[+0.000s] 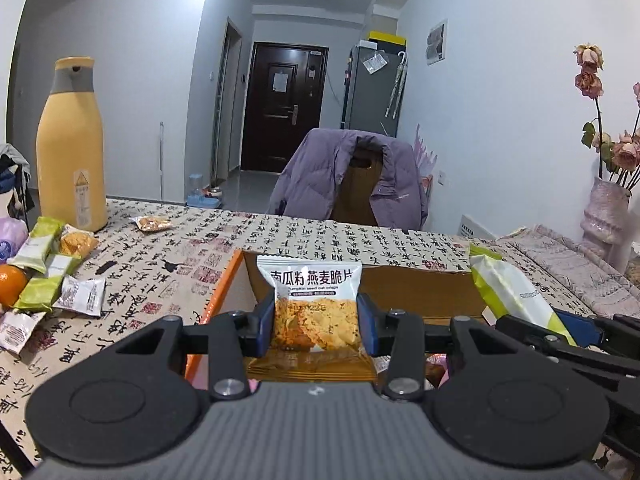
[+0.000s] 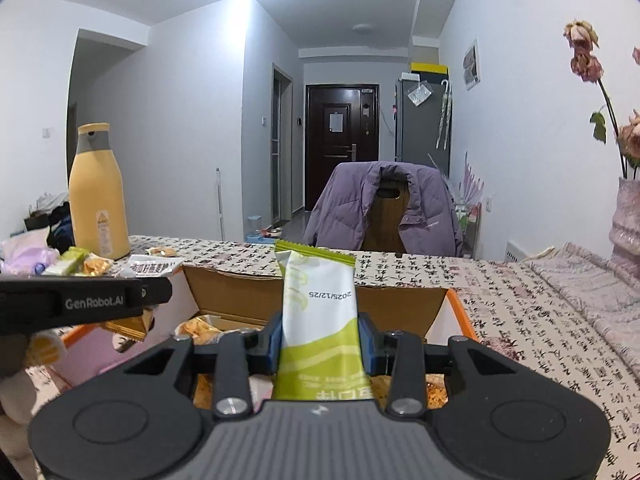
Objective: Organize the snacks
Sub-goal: 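Carry both snacks over the cardboard box and open both grippers, then withdraw both grippers from the box back over the loose snacks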
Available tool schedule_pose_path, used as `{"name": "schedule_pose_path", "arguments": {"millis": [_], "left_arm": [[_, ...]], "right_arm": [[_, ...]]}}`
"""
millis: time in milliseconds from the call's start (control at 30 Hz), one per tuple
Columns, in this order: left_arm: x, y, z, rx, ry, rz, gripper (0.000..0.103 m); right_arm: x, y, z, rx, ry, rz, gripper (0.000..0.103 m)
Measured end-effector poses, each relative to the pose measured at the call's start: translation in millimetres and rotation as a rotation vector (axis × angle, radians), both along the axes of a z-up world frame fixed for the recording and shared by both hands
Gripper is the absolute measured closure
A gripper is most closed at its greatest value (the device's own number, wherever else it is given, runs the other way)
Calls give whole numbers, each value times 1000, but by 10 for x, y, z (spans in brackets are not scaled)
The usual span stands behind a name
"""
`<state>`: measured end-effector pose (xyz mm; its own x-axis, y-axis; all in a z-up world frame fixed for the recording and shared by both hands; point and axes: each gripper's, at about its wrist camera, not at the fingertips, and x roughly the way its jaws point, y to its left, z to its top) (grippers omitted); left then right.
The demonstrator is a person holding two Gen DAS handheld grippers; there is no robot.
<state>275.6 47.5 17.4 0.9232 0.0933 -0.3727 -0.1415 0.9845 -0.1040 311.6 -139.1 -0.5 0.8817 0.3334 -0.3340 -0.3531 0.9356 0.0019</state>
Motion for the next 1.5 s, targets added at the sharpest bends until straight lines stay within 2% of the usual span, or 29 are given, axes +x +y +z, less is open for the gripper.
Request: {"name": "schedule_pose_path", "arguments": {"millis": [200,233,267,300,333,367,433,500,1233,1500], "left_arm": [[-23,3,-14,5,-8,3,60],[-31,-3,-12,4,-12,4,56],[-52,-1,-9,1,-25,4,43],[-62,5,3,-4,-36,6,34],[-83,8,15,-5,-49,15,19],[-105,5,26,-1,-63,28,10],[-133,13,40,3,-87,42,0],[-155,12,54,5,-103,52,0],[-178,-18,45,9,-120,49,0],[-335,-82,261,3,-139,48,0]], "right_arm": [[0,39,-42,-19,10,-3,64],[-5,41,-47,-18,14,-6,64],[-4,29,-45,-14,12,-12,63],[-7,18,-42,-9,10,-18,56],[-11,2,-37,-4,7,-27,44],[-8,-18,-39,2,1,-35,36],[-29,-50,-31,14,-11,-50,6],[-50,-81,-24,29,-23,-64,0],[-73,-105,5,8,-29,-103,0],[-233,-162,228,15,-22,-79,0]]}}
